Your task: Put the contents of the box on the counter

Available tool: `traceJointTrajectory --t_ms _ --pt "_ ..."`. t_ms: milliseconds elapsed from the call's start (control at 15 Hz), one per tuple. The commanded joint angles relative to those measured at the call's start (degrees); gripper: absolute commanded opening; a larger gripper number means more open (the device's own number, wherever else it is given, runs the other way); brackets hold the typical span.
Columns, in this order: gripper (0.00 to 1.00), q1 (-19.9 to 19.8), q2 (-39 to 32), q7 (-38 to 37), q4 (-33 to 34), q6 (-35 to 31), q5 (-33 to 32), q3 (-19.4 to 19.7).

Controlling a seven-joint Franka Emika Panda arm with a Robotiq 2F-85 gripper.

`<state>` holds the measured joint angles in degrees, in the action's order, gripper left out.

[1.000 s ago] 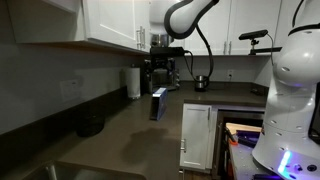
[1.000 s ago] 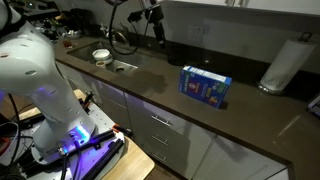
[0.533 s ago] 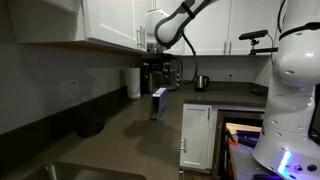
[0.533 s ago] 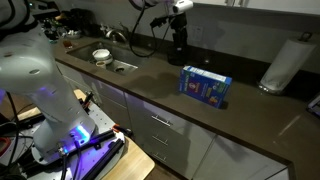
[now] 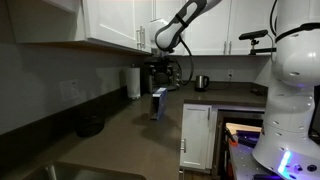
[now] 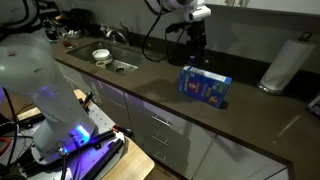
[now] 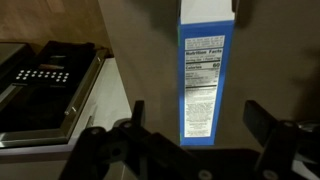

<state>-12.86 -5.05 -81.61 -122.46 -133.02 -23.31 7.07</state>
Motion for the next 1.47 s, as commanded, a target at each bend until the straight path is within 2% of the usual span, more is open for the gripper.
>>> traceJointTrajectory --t_ms 0,333,800,1000,1400 --pt "1.00 1.7 -0.3 0.2 0.4 0.2 0.3 2.2" --pt "1.00 2.4 -0.9 -1.0 0.5 -0.4 -0.6 2.3" --pt "1.00 2.9 -4.5 -0.5 3.4 -0.7 2.7 4.0" --pt "1.00 2.4 -6.7 1.0 5.5 -1.1 7.5 4.8" --pt "1.00 0.8 -11.2 7.8 9.6 -2.7 22.1 5.1"
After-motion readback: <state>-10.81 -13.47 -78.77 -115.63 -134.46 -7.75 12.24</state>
